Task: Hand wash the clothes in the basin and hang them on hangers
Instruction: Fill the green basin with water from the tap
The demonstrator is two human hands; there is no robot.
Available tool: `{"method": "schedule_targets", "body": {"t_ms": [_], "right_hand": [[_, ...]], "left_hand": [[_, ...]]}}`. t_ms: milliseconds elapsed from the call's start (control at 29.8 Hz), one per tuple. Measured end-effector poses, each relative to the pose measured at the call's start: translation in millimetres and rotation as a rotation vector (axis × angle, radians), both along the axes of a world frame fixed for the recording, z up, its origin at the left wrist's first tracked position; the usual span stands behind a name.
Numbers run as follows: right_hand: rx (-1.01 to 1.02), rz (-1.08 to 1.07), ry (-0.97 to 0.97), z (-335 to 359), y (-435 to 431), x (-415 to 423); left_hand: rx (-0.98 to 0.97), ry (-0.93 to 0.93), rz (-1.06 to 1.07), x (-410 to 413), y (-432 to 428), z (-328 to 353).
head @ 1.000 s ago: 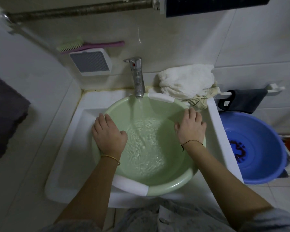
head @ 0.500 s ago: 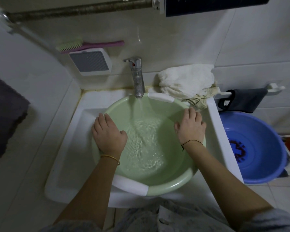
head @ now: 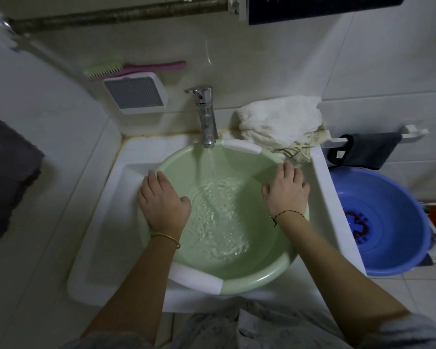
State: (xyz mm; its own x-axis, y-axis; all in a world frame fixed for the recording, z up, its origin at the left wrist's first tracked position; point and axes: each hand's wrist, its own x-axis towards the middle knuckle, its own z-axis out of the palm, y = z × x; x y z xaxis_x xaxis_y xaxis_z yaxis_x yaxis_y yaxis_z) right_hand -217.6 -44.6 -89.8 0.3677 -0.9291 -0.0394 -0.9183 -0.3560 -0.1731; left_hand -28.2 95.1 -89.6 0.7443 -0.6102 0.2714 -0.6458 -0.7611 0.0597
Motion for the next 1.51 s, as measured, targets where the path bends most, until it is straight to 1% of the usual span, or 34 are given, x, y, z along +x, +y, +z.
{"method": "schedule_targets", "body": {"t_ms": [773,1042,1512], "right_hand": [[-0.001,-0.001,0.000,-0.9,-0.3,-0.5],[0.000,-0.001,-0.013,-0.9,-0.2,0.0],[-0.003,0.003,-0.001,-0.5,-0.1,-0.2]], "left_hand": [[0.026,0.002,0.006,0.6,0.4,-1.0],[-0.007,-0.005,-0.004,0.4,0.7,-0.7],[0.003,0.008,-0.004,0.3,0.4,-0.8]]}}
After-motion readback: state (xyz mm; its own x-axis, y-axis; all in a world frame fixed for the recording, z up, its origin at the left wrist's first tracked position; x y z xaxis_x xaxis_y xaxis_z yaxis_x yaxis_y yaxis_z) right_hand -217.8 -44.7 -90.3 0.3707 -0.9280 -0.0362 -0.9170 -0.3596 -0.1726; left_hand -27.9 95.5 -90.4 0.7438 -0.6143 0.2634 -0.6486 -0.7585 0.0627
